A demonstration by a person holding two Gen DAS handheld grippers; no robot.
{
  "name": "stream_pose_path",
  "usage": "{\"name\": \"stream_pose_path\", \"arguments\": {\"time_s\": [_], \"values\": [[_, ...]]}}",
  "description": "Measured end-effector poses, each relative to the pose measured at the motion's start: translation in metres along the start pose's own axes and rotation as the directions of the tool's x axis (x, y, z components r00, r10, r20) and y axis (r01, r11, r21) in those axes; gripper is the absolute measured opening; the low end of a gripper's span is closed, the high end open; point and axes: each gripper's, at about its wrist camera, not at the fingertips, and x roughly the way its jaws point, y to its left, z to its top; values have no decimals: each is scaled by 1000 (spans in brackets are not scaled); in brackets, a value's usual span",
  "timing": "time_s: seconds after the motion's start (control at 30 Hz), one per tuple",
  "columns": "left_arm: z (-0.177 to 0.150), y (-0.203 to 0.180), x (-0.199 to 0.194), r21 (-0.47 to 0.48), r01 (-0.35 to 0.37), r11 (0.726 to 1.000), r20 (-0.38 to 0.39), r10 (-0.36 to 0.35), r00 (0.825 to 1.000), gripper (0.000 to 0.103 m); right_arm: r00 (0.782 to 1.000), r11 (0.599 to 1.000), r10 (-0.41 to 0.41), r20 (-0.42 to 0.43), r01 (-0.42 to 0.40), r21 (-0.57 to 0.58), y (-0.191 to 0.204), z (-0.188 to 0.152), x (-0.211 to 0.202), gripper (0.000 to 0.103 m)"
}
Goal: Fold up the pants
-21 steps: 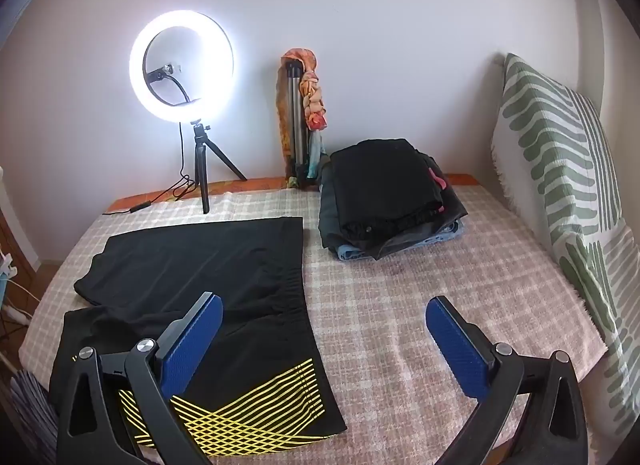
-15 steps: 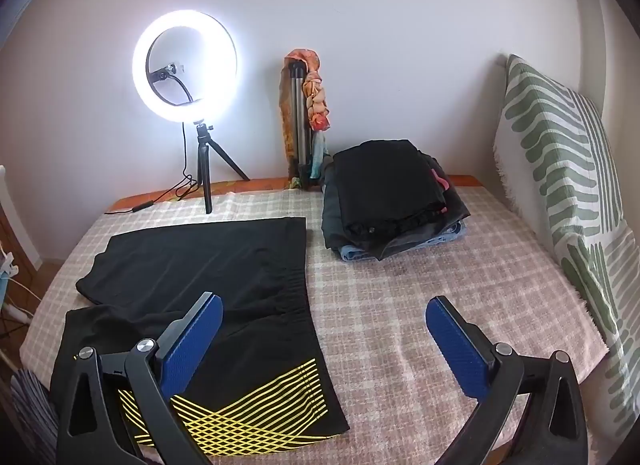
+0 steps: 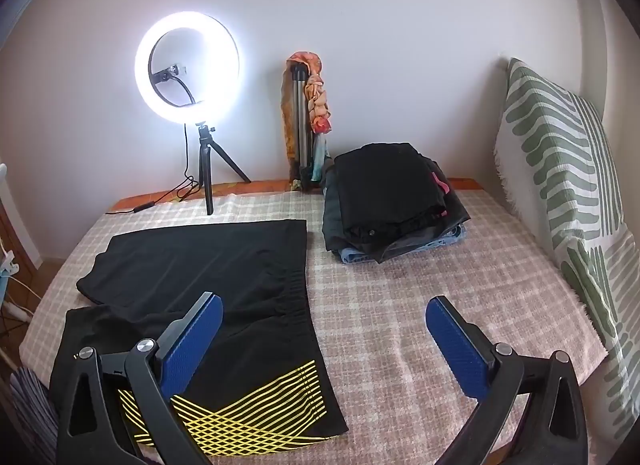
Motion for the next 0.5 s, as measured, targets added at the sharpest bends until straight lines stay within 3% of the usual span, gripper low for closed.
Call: {"name": "stream_pose_path", "arguments": {"time_s": [0.5], "values": [[1, 0, 0, 0, 1, 1000, -2, -1, 1000, 103, 1000, 1000, -3, 2, 3, -6, 2, 1, -1, 103]]}}
